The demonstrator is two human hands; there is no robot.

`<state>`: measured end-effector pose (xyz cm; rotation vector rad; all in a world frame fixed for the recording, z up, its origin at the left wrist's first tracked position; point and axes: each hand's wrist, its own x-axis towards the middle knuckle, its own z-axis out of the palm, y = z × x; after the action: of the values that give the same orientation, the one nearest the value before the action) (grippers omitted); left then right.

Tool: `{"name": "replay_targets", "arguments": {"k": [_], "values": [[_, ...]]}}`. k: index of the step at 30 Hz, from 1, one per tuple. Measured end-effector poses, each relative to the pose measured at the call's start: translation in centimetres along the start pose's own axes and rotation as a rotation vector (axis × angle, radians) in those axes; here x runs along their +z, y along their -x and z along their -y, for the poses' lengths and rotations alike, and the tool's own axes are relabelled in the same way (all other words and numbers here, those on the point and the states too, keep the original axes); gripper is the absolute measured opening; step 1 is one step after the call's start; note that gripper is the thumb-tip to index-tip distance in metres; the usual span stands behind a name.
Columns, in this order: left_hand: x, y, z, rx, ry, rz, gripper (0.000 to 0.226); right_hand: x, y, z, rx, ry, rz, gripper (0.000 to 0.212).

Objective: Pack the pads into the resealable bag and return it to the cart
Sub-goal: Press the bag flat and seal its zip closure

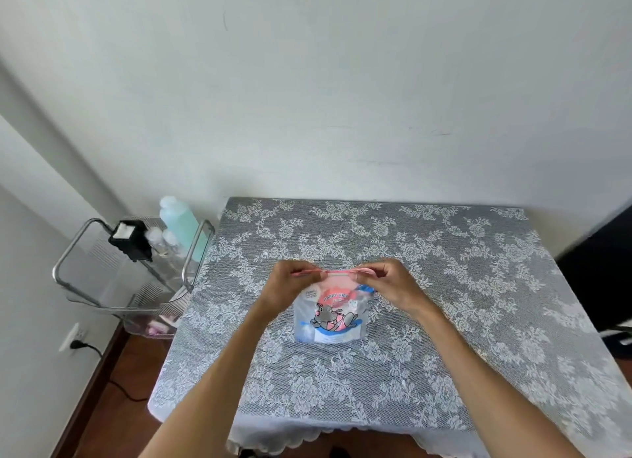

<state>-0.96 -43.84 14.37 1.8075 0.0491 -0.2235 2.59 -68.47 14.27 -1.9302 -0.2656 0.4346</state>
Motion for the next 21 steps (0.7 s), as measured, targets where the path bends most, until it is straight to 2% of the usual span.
{"name": "replay_targets", "arguments": {"k": [3,7,13,16,19,21], "values": [[-0.7,0.0,0.0,-0.024,0.001,0.006,0.016,-0.1,0.3,0.2,0.018,-0.142,-0.03,0.024],[-1.6,-0.1,0.1,-0.029,0.0,0.025,0.015,-0.1,0.3,0.5,0.038,-0.167,-0.018,0.027],[-2.6,0.1,-0.6,-0.058,-0.009,0.038,0.008,0.6,0.2,0.7,0.08,-0.237,-0.022,0.015],[-3.1,-0.2,-1.1,-0.016,-0.195,0.038,0.002,1.2,0.2,0.6,0.075,-0.173,-0.016,0.026],[-2.6,-0.8,-2.7,0.165,-0.598,0.023,0.027,1.5,0.0,0.9,0.054,-0.112,0.002,0.041],[-1.5,-1.1,-4.1,0.244,-0.709,0.052,0.033,1.5,-0.1,1.6,0.04,-0.115,0.006,0.039]]}}
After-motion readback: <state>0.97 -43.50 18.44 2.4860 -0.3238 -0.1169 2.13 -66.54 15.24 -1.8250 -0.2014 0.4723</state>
